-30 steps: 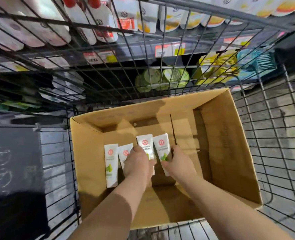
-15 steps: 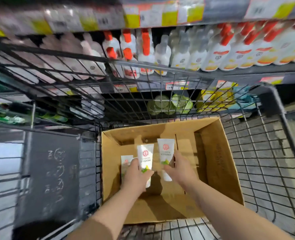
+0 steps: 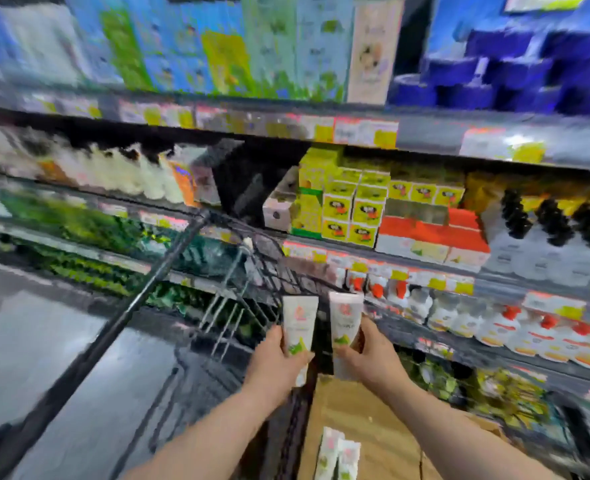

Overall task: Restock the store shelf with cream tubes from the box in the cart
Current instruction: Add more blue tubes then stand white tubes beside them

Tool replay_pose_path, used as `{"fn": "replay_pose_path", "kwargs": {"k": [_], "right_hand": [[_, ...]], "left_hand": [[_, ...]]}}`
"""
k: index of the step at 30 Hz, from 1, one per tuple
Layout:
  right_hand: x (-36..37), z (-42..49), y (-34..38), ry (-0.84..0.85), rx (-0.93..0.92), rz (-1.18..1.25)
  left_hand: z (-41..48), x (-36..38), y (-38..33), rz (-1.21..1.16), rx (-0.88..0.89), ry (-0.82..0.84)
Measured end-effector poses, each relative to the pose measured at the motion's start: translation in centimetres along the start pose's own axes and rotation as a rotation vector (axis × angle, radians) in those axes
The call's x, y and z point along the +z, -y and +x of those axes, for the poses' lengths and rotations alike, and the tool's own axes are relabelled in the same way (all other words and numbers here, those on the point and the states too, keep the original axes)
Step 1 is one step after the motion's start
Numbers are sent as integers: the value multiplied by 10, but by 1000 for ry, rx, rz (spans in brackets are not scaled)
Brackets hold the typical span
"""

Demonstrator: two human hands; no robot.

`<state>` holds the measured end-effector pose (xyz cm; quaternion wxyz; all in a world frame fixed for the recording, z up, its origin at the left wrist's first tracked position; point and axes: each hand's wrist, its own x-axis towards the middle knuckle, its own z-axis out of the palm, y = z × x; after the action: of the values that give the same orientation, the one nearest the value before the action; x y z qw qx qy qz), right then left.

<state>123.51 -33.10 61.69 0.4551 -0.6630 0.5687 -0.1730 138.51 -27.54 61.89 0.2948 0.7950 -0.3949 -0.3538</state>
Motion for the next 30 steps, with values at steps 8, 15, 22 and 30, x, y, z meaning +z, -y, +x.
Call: {"fn": "replay_pose_path", "kwargs": {"k": [8,15,22,30], "right_hand": [[44,-27,181,16,-433,50],[141,-69,306,33,-544,87],[248,-112,388,116,-648,118],[312,-123,451,101,-580,73]], "left_hand": [[-33,-178,-9,-140,130,-293],[-68,-333,63,-172,168,-475],[-100,-457,157,-220,192,-507],[-94,-539,200,-214,223,-515]]}}
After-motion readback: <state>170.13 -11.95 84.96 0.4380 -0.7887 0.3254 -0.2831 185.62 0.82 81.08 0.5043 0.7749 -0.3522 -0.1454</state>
